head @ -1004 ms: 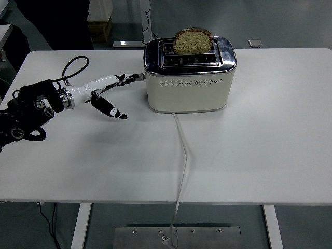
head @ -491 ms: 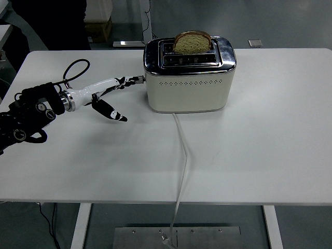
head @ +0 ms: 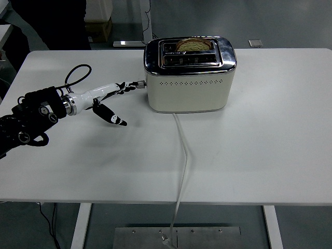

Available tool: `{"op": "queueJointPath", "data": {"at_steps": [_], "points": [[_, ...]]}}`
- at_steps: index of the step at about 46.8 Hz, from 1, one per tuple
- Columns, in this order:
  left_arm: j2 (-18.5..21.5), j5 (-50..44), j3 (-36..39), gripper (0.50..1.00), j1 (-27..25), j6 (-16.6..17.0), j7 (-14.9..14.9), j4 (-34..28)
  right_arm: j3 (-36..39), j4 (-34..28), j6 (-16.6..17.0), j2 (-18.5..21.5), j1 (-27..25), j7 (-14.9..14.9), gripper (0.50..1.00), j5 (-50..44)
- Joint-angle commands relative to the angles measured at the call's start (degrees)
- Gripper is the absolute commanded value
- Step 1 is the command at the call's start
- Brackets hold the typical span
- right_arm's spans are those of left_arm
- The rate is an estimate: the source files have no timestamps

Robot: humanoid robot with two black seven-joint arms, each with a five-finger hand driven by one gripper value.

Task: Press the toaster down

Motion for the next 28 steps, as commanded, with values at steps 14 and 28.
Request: {"op": "queueJointPath", "data": {"at_steps": [14,28], "points": [[-1.5,-0.2,0.6,1.0,0.9,0.1,0.0,1.9,-0.1,0.0,0.0,0.0,0.0,0.0,0.998,0.1],[-2.1,-0.4,0.7,1.0,1.7,0.1,0.0,2.1,-0.1,0.0,0.0,0.0,0.0,0.0,0.998,0.1]]}}
